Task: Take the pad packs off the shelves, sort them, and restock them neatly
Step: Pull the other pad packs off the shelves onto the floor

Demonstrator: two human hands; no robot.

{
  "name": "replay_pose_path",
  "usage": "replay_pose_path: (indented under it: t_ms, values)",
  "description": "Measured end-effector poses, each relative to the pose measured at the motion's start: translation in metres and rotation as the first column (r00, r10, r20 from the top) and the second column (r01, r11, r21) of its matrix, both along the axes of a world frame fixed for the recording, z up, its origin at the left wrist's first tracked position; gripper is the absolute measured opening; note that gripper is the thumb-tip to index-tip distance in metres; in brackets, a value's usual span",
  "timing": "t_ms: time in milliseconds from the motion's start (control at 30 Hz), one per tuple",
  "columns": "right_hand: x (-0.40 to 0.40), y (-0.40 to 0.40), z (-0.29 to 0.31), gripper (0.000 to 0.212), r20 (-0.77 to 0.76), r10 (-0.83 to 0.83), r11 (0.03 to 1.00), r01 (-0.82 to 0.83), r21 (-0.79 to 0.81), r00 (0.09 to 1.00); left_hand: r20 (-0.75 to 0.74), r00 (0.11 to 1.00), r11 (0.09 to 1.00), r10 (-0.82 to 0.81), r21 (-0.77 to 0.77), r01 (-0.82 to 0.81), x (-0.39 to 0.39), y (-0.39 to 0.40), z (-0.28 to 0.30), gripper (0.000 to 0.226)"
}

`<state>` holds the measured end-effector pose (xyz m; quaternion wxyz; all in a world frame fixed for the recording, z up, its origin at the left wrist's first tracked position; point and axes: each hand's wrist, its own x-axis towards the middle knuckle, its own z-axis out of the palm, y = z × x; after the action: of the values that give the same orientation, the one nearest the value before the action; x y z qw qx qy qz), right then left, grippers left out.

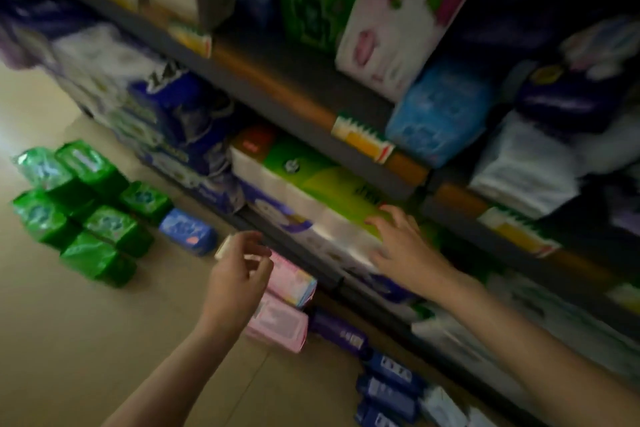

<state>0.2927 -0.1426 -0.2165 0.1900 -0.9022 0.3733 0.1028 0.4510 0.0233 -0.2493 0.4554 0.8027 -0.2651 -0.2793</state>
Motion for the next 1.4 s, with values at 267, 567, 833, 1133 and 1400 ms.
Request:
replay_pose_path:
  t_ms: [267, 567, 833, 1133, 1400]
  values:
    - [-0.057, -0.011, 0.092, 0.036, 0.281, -0.127, 0.914, 0.222, -0.340, 0.951, 0.044, 0.994, 0.987, -0.101, -0.121, 0.105, -0.039, -0.049, 0.067, 0.024]
    - [-0.052, -0.087, 0.067, 0.082, 0.271, -0.748, 0.561, 0.795, -0.231, 0.606, 0.051, 0.991, 0.972, -0.125, -0.194, 0.132, -0.063, -0.085, 0.085, 0.027]
    - [-0.063, -0.080, 0.119, 0.062, 0.476, -0.674, 0.636, 0.772, -0.014, 0.564, -0.220, 0.965, 0.979, -0.139, -0.178, 0.101, -0.083, -0.099, 0.103, 0.025]
    - [-0.070, 0.012, 0.133, 0.066, 0.452, 0.010, 0.999, -0.026, 0.030, 0.892, -0.679, 0.710, 0.981, -0.187, -0.159, 0.107, -0.066, -0.105, 0.122, 0.074]
    - [0.017, -0.101, 0.095, 0.068, 0.288, -0.208, 0.969, 0.236, -0.069, 0.935, -0.590, 0.807, 0.999, 0.035, -0.011, -0.051, -0.012, -0.038, 0.068, 0.072]
